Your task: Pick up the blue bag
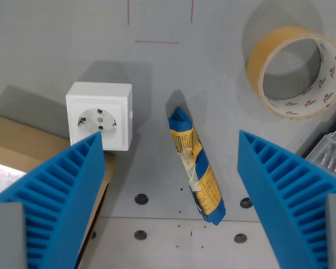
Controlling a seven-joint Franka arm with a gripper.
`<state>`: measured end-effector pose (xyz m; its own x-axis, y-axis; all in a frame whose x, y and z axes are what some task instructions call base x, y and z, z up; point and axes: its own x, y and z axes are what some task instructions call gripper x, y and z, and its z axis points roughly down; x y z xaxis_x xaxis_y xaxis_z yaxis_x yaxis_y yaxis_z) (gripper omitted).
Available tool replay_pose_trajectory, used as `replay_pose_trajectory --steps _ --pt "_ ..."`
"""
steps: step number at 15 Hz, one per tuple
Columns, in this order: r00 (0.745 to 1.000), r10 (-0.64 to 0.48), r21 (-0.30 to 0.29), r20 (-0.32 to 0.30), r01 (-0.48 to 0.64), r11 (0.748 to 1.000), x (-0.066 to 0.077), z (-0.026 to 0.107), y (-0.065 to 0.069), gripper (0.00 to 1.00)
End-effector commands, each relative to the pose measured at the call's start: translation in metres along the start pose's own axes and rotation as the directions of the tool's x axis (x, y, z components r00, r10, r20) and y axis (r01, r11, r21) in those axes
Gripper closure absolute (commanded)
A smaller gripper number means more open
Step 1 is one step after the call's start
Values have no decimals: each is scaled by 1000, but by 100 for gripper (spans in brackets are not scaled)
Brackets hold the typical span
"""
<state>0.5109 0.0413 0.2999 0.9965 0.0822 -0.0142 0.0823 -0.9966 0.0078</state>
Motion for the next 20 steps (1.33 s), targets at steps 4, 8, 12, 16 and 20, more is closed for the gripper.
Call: replay_pose_trajectory --steps 4,8,12,16,20 --pt "1000 -2 0 -4 2 1000 0 -1 0 0" --pt "1000 -14 -1 -6 14 1000 -1 0 0 0" --pt "999 -39 -3 -14 39 999 -5 5 1 0" --pt "996 -75 -5 -42 75 997 -11 13 4 0" --pt "991 -108 -11 -74 108 994 -19 22 7 0"
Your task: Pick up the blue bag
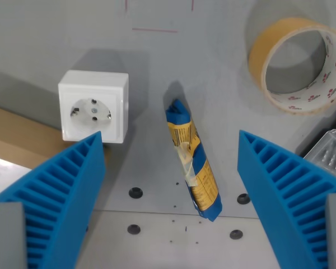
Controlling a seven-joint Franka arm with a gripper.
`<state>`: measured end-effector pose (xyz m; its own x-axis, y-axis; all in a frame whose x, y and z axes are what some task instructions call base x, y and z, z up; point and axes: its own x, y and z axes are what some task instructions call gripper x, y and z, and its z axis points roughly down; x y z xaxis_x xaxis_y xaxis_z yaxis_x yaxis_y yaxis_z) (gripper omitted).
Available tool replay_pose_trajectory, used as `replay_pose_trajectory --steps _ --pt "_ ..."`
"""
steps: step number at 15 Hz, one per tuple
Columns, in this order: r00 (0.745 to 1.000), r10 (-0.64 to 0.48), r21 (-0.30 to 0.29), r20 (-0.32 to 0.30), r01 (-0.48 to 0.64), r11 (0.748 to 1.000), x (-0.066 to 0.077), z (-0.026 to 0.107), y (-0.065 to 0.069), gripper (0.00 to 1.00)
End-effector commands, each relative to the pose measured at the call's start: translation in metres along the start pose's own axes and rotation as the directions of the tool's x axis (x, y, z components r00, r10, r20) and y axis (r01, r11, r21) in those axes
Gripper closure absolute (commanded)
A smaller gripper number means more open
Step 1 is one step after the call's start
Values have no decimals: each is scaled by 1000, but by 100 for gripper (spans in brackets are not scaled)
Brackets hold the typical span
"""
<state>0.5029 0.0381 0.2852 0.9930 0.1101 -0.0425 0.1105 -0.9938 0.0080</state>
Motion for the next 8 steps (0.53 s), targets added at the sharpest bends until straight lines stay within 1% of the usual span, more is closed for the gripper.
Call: replay_pose_trajectory --steps 1,8 --pt "990 -90 -16 -108 89 996 -13 11 5 0" --pt "978 -165 -39 -130 162 986 -30 29 8 0"
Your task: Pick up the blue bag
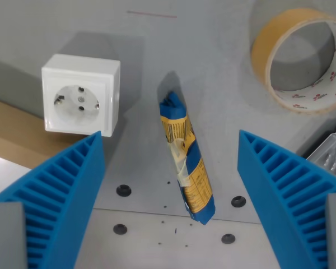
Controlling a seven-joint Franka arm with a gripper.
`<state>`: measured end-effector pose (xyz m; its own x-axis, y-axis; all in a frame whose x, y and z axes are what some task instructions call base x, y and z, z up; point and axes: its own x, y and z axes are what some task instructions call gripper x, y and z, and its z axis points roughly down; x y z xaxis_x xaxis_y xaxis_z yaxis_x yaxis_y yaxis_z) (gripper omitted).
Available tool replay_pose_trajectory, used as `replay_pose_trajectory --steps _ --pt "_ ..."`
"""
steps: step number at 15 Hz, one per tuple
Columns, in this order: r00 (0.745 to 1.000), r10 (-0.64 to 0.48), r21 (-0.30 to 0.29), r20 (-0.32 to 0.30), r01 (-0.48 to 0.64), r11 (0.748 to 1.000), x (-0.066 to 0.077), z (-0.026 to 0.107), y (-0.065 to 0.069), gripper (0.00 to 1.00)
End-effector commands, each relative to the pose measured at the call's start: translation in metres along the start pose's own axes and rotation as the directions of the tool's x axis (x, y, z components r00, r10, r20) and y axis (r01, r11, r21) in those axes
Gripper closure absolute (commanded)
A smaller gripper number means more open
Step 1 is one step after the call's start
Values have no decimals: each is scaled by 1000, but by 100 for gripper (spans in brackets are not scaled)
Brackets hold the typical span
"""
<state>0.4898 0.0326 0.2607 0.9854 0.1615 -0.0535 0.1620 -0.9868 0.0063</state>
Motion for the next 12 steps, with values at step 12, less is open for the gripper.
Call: replay_pose_trajectory --steps 12 --pt "959 -243 -75 -145 234 969 -48 46 9 0"
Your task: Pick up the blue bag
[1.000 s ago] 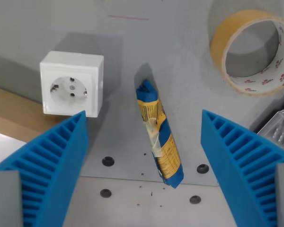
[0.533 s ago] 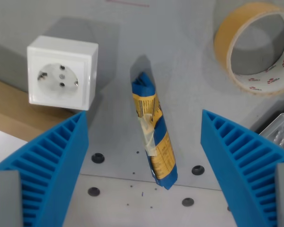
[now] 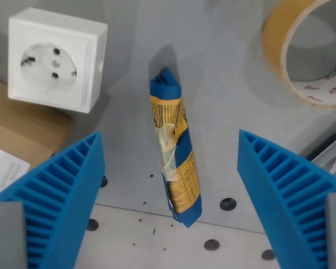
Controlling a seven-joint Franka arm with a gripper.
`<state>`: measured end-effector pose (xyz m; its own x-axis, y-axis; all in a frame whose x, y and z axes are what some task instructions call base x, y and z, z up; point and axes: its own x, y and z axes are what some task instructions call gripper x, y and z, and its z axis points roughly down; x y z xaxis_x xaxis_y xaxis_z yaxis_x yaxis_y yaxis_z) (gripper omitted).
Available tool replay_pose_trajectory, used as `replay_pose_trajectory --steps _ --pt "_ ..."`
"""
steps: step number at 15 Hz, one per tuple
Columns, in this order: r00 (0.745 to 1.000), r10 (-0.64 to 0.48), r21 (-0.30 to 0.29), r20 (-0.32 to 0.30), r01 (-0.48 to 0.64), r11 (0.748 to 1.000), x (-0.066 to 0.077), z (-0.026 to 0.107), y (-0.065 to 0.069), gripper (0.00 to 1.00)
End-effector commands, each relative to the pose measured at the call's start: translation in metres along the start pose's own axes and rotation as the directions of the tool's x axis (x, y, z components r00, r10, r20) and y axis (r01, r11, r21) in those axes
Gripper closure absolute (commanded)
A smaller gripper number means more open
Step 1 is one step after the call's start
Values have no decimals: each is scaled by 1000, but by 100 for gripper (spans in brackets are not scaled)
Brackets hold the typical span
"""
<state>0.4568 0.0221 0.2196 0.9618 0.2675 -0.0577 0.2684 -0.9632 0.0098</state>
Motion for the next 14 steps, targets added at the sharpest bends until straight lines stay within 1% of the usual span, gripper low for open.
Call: replay_pose_trajectory --steps 1,6,10,14 --pt "979 -146 -66 -145 137 988 -18 7 3 0" --pt "973 -184 -75 -140 175 982 -29 25 6 0" --pt "970 -206 -84 -128 197 977 -36 40 5 0" --pt "967 -231 -88 -108 222 971 -39 45 3 0"
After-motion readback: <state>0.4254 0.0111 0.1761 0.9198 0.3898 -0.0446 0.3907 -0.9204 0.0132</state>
